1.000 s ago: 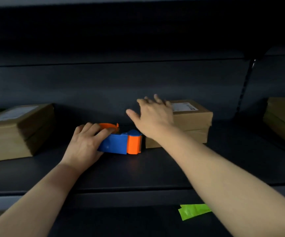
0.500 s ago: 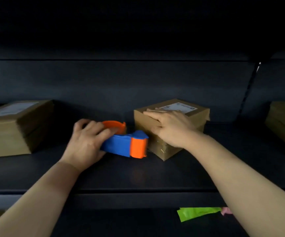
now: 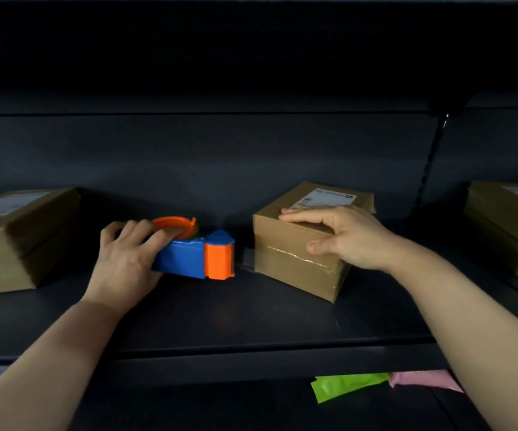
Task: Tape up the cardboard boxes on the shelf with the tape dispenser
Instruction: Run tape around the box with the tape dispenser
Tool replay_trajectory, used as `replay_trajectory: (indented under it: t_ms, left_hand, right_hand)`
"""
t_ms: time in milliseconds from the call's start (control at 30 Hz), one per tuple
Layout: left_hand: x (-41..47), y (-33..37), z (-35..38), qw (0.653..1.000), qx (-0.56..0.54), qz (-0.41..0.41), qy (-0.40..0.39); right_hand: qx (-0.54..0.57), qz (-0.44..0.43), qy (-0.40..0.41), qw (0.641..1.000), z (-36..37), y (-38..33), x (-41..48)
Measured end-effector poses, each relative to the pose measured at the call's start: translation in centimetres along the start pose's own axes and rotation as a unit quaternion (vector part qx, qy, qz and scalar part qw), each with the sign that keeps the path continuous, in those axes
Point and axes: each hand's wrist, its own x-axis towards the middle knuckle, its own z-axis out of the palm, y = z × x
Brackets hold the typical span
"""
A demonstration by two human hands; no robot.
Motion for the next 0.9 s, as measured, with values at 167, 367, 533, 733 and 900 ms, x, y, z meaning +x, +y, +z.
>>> replay_trajectory:
  t_ms: [167, 367, 533, 733, 900]
  left_hand:
    - [0.3, 0.2, 0.4, 1.000, 0.012, -0.001, -0.029]
    - [0.8, 0.9, 0.5, 0.999, 0.028, 0.016, -0.011]
    - [1.5, 3.1, 0.4, 0.996, 0.015, 0.081, 0.026]
    - [1.5, 3.5, 0.4, 0.996, -0.010, 0.086, 0.031]
    - [1.4, 3.2, 0.1, 0.993, -0.010, 0.114, 0.024]
  right_hand:
    - [0.075, -0.011, -0.033, 0.997, -0.2, 0.5, 0.3]
    - [0.145, -0.014, -0.074, 0.987, -0.9, 0.5, 1.2]
    - [-0.041, -0.019, 0.036, 0.998, -0.4, -2.0, 1.4]
    - [-0.168, -0.018, 0.342, 0.924, 6.9, -2.7, 2.1]
    - [-0.094, -0.053, 0.318, 0.942, 5.8, -2.1, 2.6]
